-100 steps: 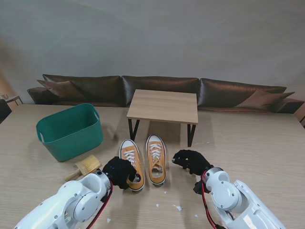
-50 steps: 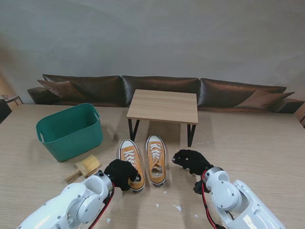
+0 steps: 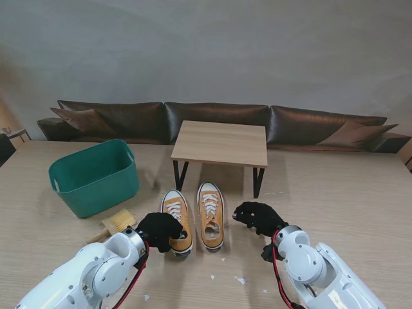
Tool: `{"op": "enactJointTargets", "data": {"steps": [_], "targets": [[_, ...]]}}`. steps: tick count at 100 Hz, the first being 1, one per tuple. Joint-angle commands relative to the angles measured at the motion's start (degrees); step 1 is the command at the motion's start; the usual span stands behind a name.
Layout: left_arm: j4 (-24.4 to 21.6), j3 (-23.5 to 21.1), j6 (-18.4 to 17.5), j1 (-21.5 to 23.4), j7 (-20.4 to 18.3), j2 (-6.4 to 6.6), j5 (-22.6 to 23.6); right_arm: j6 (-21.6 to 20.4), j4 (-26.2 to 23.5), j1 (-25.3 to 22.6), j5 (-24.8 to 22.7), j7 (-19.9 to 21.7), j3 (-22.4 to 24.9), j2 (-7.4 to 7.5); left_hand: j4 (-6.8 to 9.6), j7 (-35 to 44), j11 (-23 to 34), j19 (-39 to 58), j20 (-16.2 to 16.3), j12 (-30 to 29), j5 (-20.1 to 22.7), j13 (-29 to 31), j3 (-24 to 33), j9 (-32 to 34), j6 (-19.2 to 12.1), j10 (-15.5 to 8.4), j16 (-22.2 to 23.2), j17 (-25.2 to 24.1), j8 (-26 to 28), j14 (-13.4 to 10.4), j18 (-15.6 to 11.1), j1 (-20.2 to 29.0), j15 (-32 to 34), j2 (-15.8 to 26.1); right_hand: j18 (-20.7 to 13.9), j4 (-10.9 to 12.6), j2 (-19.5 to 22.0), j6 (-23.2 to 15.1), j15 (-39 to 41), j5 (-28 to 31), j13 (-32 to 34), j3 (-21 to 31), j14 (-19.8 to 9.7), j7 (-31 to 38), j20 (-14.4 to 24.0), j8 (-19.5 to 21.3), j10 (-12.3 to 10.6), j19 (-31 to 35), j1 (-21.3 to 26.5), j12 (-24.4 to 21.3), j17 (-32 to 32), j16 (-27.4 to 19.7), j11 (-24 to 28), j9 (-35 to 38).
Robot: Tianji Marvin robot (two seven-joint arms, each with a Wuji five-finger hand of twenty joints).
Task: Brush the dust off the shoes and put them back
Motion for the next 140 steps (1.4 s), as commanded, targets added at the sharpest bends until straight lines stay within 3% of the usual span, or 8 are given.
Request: {"op": "enactJointTargets", "data": {"steps": [1,21,43,77,95,108,140], "targets": [[-1.0,-0.4,-0.2,-0.2,-1.6,0.0,-0.2,-0.1,-0.2,-0.3,-0.1,0.7,-0.1,-0.24,-0.21,40.2,-1.7,0.9,-0.6,0.3,11.1,3.8,7.1,5.8,9.4,-9.2,0.9,3.1,10.0,-2.9,-7.7,3.4,-2.6,2.7,1.4,1.0,1.9,0.2,0.6,0.1,1.7,-0.7,0.3,0.8,0.0,-0.6,1.1,1.6,-0.3,-0.3,-17.6,0.7,0.2,0.4],[-2.3,-2.3,-1.5,-0.3,-3.3,-0.27,-5.0,-0.2,-0.2,-0.3,0.0,0.6,-0.1,-0.26,0.45,40.0,-1.9,0.1,-0.6,2.2,10.6,3.6,6.4,5.3,10.7,-8.4,2.0,2.7,10.4,-2.7,-7.5,4.6,-3.4,3.8,1.4,1.0,1.9,0.2,0.6,0.1,1.6,-0.8,0.4,0.8,0.0,-0.6,1.1,1.5,-0.4,-0.3,-17.6,0.7,0.2,0.5],[-4.2,-4.7,-3.9,-1.2,-7.8,0.08,-8.8,-0.4,-1.7,-1.3,1.0,-0.7,1.2,-0.62,1.01,40.0,-2.6,-1.5,0.6,3.7,9.5,2.7,4.9,4.6,11.9,-8.1,3.9,1.4,11.4,-2.4,-7.5,5.5,-4.6,5.3,1.5,1.0,1.8,0.2,0.6,0.1,1.6,-0.7,0.5,0.7,0.0,-0.7,1.1,1.5,-0.2,-0.3,-17.6,0.7,0.1,0.3],[-6.2,-6.9,-5.1,-3.0,-12.8,0.41,-15.8,-1.8,-5.7,-4.1,1.6,-6.1,2.8,-1.73,1.35,40.1,-2.9,-2.3,1.7,4.8,8.4,1.3,3.7,3.7,13.1,-7.6,4.9,-0.8,11.7,-1.9,-7.2,6.4,-5.1,6.9,1.4,1.1,-0.5,0.3,0.3,-2.5,0.8,0.8,0.5,-0.2,0.1,-0.8,1.1,1.3,0.6,-0.4,-18.0,0.6,-0.4,-2.3],[-8.0,-8.4,-5.7,-3.9,-16.5,0.9,-18.6,-3.3,-8.4,-5.6,0.2,-9.0,2.8,-2.11,1.55,40.2,-3.0,-2.5,2.0,5.1,7.9,1.0,3.1,3.5,13.2,-7.5,5.2,-1.0,11.8,-2.1,-7.3,6.5,-5.2,7.4,0.9,0.8,-3.4,0.1,0.1,-5.5,-0.3,2.3,0.0,0.2,0.3,-0.3,0.5,1.1,0.5,-0.3,-18.5,0.5,0.3,-5.7],[-8.4,-9.1,-5.5,-3.9,-16.9,0.88,-20.2,-3.8,-9.4,-5.5,-1.3,-10.0,2.2,-2.16,1.6,40.2,-3.1,-2.6,2.2,5.3,7.8,0.8,2.7,3.3,13.4,-7.5,5.3,-1.4,11.9,-1.8,-7.3,6.7,-5.3,7.7,0.4,0.7,-6.6,-0.7,-0.3,-7.1,-1.9,3.2,-0.6,0.4,0.4,-0.2,-0.1,0.6,0.9,-0.5,-19.4,0.3,0.4,-8.0],[-9.2,-9.8,-4.9,-6.3,-21.0,1.25,-27.1,-6.2,-8.2,-3.7,-3.3,-11.5,-1.2,-2.3,2.11,40.2,-3.4,-2.0,3.0,6.1,7.1,0.1,1.9,2.8,13.9,-7.1,5.9,-1.8,12.3,-1.3,-7.4,7.3,-4.9,8.5,-3.3,-0.7,-17.3,-7.3,-2.8,-18.2,-10.9,3.8,-3.3,-3.6,1.3,-1.4,-5.3,-3.2,5.5,-1.0,-24.6,-1.0,0.4,-21.1]]}}
